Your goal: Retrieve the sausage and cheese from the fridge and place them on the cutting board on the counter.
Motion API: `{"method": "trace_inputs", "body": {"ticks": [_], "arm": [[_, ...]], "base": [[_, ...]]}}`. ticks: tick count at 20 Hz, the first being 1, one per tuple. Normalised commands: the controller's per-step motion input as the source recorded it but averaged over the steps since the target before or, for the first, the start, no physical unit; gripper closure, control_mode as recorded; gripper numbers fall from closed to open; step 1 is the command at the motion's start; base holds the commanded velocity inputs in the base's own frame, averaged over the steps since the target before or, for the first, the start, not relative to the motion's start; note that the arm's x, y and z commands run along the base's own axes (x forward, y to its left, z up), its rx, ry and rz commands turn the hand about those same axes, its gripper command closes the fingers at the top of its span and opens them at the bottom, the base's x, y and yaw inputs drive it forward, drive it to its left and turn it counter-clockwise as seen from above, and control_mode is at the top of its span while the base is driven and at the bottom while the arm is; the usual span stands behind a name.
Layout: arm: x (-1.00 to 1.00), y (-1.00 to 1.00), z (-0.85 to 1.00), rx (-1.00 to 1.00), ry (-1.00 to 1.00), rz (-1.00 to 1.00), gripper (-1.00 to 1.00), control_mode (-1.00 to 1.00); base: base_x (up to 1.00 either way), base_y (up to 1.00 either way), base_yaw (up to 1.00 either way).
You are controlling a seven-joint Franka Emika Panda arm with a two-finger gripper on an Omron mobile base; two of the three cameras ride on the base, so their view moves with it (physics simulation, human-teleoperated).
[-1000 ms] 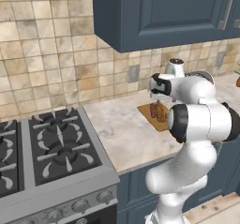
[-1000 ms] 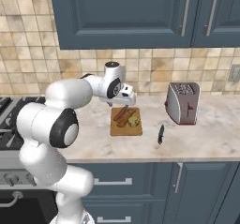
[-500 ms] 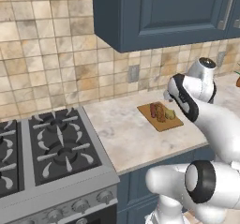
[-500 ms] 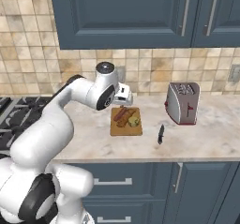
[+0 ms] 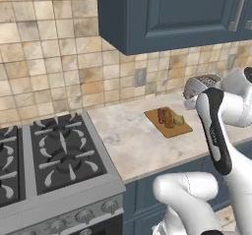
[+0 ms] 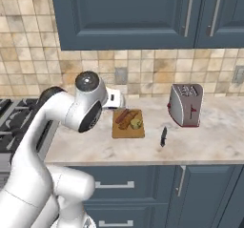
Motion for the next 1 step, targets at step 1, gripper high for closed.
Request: {"method": "trace_inputs", "body": {"ticks": [1], "arm": [[-0.66,0.39,0.26,0.00,-0.19,0.07,-1.00,-1.00]], "base": [[0.00,0.00,0.00]]}}
